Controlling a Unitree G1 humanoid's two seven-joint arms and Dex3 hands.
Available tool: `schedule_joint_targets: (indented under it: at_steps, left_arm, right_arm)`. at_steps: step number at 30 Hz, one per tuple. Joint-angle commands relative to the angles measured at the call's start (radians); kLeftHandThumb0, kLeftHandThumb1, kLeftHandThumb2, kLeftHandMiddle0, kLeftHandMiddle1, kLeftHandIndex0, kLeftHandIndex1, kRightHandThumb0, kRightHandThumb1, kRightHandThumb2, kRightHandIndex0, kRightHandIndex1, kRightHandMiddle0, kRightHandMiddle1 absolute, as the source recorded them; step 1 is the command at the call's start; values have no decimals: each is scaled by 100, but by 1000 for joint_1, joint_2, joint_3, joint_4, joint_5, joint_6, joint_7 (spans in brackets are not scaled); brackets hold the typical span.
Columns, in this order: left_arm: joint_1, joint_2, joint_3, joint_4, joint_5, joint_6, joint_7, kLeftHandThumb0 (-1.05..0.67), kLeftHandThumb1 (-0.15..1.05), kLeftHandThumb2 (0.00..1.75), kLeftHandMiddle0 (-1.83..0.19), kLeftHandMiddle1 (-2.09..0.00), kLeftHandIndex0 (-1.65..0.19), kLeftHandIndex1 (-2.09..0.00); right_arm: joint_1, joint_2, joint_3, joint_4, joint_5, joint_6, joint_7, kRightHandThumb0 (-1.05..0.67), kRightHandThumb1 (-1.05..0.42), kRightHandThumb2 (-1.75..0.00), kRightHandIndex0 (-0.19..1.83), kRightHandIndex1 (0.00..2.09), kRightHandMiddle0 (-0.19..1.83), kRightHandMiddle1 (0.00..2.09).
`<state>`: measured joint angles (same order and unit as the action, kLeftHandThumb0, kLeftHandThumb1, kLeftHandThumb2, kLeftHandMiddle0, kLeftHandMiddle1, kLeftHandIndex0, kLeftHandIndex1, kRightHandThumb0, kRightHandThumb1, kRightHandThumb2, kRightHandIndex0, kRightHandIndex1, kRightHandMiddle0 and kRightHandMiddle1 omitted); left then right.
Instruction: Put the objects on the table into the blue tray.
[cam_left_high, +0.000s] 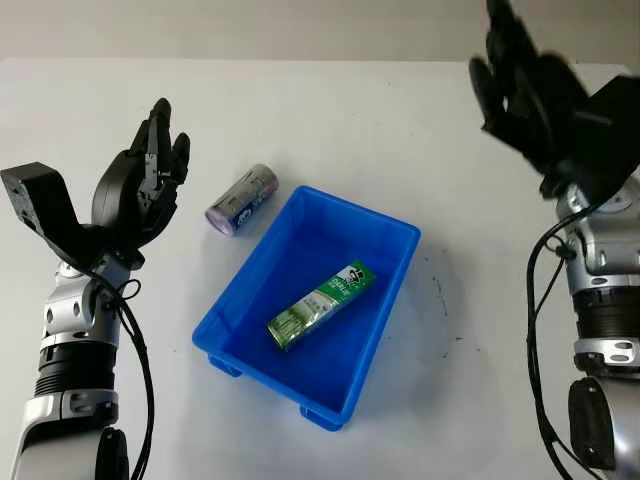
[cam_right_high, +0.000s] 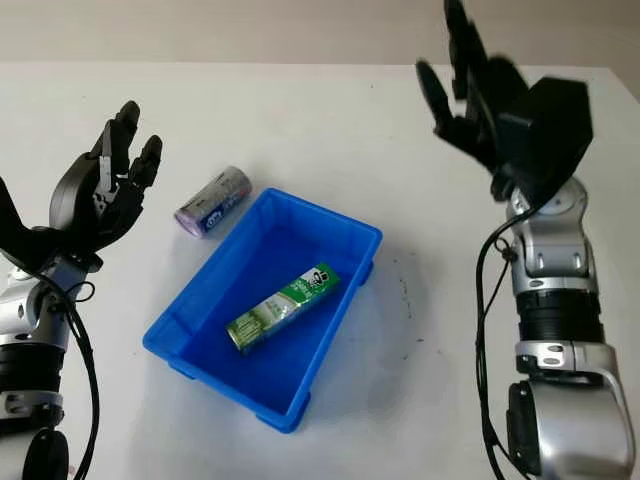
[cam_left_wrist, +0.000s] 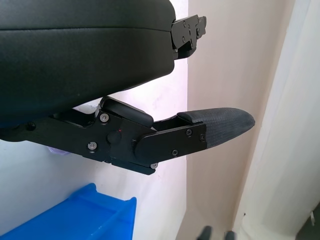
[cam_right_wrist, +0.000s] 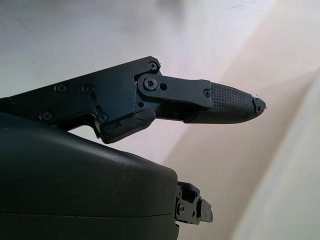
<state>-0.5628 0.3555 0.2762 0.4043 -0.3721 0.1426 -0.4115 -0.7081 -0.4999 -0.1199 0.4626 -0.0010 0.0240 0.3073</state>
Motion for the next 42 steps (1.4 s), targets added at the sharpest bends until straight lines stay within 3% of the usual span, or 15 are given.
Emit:
schedule_joint_targets:
  at_steps: [1,9,15,19,22,25,29,30,31,32,33,36,37,39,42]
  left_arm:
    - [-23,22,-4,-19,13,9,4,-78,105,63,19,0,19,0]
    - [-44,102,-80,-91,163,69,53,-70,105,58,19,0,19,0]
    - [-136,183,-121,-87,261,82,41,-62,105,54,19,0,19,0]
    - [-233,240,-228,-102,414,208,63,-70,105,49,17,-2,18,-1]
    - [-313,271,-346,-93,570,306,58,-79,105,43,3,-8,1,-9]
    - [-370,262,-395,-68,631,391,35,-80,105,35,-9,-11,-10,-13]
    - [-431,265,-488,-43,724,510,-26,-83,105,31,-6,-8,4,-5]
    - [-436,268,-507,-43,741,529,-46,-83,105,30,-6,-25,5,-5]
    - [-438,270,-521,-46,756,548,-61,-84,105,31,9,-115,3,-45]
    - [-438,271,-529,-48,767,560,-71,-86,105,30,14,-161,11,-120]
    - [-441,273,-538,-48,772,578,-93,-90,105,29,17,-178,16,-161]
    - [-446,284,-539,-46,745,618,-188,-87,105,28,14,-83,18,-119]
    - [-451,294,-557,-48,752,632,-223,-83,105,32,8,-42,16,-69]
    - [-475,312,-615,-45,790,698,-292,-85,105,37,4,-25,14,-33]
    - [-496,319,-652,-43,813,768,-345,-84,105,36,6,-13,17,-16]
  right_arm:
    - [22,0,5,2,-9,16,-9,-78,-105,-58,-19,0,-19,0]
    - [79,8,15,-42,-17,37,-10,-72,-105,-64,-19,0,-19,0]
    - [90,16,19,-90,-24,71,-28,-71,-105,-63,-19,0,-19,0]
    - [89,17,23,-110,-27,93,-25,-71,-105,-63,-19,0,-19,0]
    - [87,16,27,-113,-34,95,-25,-70,-105,-62,-19,0,-19,0]
    - [80,18,30,-109,-32,105,-23,-68,-105,-63,-19,0,-19,0]
    - [75,22,40,-102,-41,99,-29,-66,-105,-63,-19,0,-19,0]
    - [74,22,41,-101,-43,95,-28,-65,-105,-63,-19,0,-19,0]
    - [74,22,44,-101,-45,94,-29,-65,-105,-64,-19,0,-19,0]
    - [73,23,45,-101,-47,94,-30,-64,-105,-64,-19,0,-19,0]
    - [72,23,46,-101,-50,95,-31,-64,-105,-64,-19,0,-19,0]
    - [71,23,47,-103,-53,93,-30,-63,-105,-64,-19,0,-19,0]
    - [72,23,47,-103,-53,91,-29,-63,-105,-64,-19,0,-19,0]
    - [72,20,47,-104,-53,90,-24,-62,-105,-64,-19,0,-19,0]
    - [72,17,49,-108,-53,91,-18,-61,-105,-65,-19,0,-19,0]
